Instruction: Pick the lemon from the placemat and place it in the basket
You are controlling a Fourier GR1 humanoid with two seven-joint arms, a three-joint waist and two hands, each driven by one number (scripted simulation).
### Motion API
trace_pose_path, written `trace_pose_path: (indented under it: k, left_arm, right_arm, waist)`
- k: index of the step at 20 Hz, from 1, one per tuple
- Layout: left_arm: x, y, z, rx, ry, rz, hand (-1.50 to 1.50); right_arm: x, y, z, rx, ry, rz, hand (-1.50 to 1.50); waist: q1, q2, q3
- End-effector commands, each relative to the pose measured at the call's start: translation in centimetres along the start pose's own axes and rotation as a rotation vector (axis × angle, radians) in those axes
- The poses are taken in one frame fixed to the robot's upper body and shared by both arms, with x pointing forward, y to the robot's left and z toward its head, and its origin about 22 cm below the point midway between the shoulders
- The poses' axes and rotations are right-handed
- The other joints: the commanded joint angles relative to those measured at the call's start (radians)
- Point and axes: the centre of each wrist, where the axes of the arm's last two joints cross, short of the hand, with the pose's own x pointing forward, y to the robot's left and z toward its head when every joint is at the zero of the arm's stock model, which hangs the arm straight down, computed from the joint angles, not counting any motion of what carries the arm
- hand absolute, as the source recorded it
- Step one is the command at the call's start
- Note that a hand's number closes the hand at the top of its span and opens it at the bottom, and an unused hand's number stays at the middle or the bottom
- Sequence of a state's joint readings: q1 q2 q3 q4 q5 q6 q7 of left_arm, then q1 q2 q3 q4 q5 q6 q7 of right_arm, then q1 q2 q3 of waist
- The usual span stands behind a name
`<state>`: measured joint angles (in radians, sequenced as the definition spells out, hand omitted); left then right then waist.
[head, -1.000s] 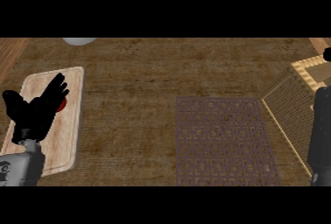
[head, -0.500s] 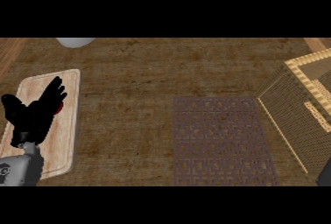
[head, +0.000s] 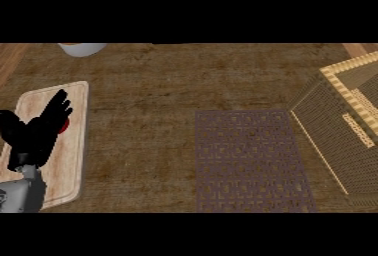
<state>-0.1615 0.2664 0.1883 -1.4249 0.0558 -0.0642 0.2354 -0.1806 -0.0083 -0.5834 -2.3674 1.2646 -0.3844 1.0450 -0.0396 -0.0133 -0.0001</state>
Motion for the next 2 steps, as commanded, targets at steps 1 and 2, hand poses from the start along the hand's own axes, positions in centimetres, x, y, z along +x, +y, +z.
trace_pose_path:
  k: [1,2]
  left_arm:
    - [0.76,0.40,-0.64,0.018,-0.024,-0.001,0.00]
    - [0.19,1.15,-0.93,0.023,-0.005,0.014,0.00]
  right_arm:
    - [0.05,-6.69,0.77,0.096,0.036,0.032,-1.50]
    - [-0.32,-7.19,0.85,0.107,0.030,0.063,-1.50]
  waist:
    - [-0.006,0.002,0.000]
    - [-0.013,0.002,0.000]
